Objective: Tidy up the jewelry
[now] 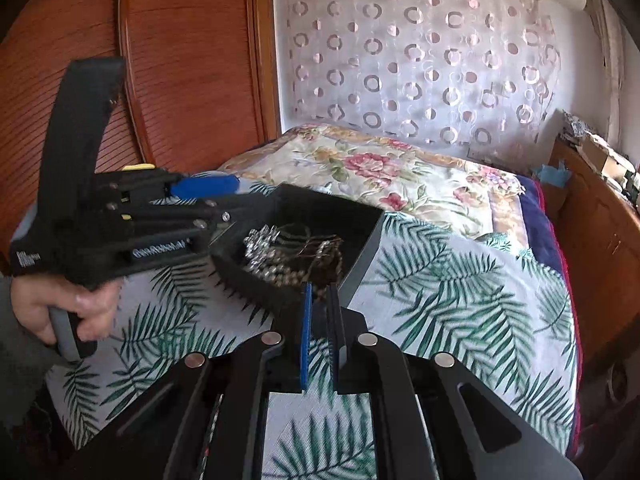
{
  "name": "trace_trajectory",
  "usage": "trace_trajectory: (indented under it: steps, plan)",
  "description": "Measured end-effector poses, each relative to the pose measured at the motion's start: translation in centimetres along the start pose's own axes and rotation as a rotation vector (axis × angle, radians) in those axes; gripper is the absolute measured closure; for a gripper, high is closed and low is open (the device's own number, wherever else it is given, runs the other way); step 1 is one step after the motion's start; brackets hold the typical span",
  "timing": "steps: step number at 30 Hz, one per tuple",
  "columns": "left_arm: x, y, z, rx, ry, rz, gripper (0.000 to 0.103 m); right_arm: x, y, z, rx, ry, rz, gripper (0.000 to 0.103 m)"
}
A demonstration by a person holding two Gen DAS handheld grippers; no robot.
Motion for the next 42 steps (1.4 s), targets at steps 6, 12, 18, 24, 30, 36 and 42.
trace_trajectory:
  steps: [6,12,18,24,30,36,42]
  plan:
    - [2.0,-3.0,0.0,0.022,-0.020,0.027,0.035,2.8,-0.7,-1.3,-0.022,-0.013,-0.017,0.094]
    - [4.0,-5.2,-0.3,0.004,-0.031,0.052,0.012,4.9,0.0,-2.1,-0.041,-0.008,-0.058,0.081]
    - [6.7,-6.5,-1.3,0.005,-0.058,0.033,0.010,5.9,1.2,-2.5,-0.060,-0.011,-0.099,0.081]
    - [9.2,-7.2,-2.6,-0.002,-0.087,0.002,0.009,6.4,2.5,-2.8,-0.061,-0.018,-0.152,0.081]
    - [10.4,-7.5,-3.3,0.002,-0.107,-0.022,0.009,6.6,3.6,-2.8,-0.067,-0.005,-0.190,0.081]
    - [10.8,-7.2,-2.7,0.011,-0.099,-0.041,0.009,6.9,3.2,-3.1,-0.058,-0.019,-0.183,0.096]
    - [11.2,-6.9,-1.0,0.046,-0.072,-0.076,0.009,7.4,0.5,-2.5,-0.032,0.029,-0.116,0.096]
Point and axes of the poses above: each gripper's, at about its wrist camera, not at the fingertips, and y roughly the way its jaws point, z to its right, x to its underside, the point moved 4 cm from there along y, roughly the way its jaws point, and after that the axes turned 7 degrees about x, right-handed, at the moved point
